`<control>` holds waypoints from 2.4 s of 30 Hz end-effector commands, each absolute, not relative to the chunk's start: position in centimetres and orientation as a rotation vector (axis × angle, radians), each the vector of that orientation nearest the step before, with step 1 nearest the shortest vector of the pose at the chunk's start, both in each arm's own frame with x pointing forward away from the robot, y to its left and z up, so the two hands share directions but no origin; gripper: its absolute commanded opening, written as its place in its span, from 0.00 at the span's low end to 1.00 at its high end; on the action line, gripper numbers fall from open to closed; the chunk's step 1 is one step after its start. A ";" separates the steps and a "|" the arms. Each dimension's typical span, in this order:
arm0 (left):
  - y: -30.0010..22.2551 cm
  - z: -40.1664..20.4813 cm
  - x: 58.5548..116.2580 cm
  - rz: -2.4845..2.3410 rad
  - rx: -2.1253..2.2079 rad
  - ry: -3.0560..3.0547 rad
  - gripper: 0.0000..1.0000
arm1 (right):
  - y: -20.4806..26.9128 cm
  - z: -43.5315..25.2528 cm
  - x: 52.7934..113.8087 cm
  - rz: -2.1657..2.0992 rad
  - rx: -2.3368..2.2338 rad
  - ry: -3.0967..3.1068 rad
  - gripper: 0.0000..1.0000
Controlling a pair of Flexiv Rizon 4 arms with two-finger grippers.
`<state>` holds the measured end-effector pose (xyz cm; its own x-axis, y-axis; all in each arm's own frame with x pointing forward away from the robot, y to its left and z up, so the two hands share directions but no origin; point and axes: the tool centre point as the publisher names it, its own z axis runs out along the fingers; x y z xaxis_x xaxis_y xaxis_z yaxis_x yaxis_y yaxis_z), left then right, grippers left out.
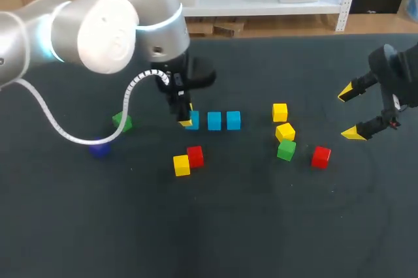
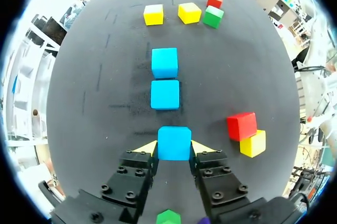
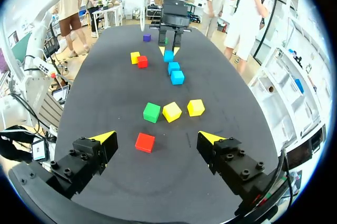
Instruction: Place the blue cubes, place green cubes on the blue cubes, place the yellow cubes on the green cubes, then place the red cubes on the yellow cubes, and place purple cube on the red cubes.
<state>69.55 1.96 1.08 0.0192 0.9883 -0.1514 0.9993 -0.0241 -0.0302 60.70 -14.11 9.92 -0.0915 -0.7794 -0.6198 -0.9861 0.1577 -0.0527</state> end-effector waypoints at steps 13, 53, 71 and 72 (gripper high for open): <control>1.7 0.2 70.1 -0.201 2.137 2.189 0.00 | -14.1 9.8 60.8 0.528 -1.672 1.922 1.00; 1.5 -0.4 70.5 -0.202 2.136 2.216 0.31 | -14.1 9.8 60.8 0.528 -1.672 1.922 1.00; 1.4 -0.5 70.2 -0.207 2.137 2.221 0.37 | -14.1 9.8 60.8 0.528 -1.672 1.922 1.00; 1.4 -0.5 70.2 -0.206 2.137 2.221 0.39 | -14.1 9.8 60.8 0.528 -1.672 1.922 1.00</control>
<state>70.03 1.54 -0.47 -0.0427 0.9900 -0.1341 0.9978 0.0354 -0.0567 60.70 -14.11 9.92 -0.0915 -0.7793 -0.6199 -0.9861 0.1576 -0.0527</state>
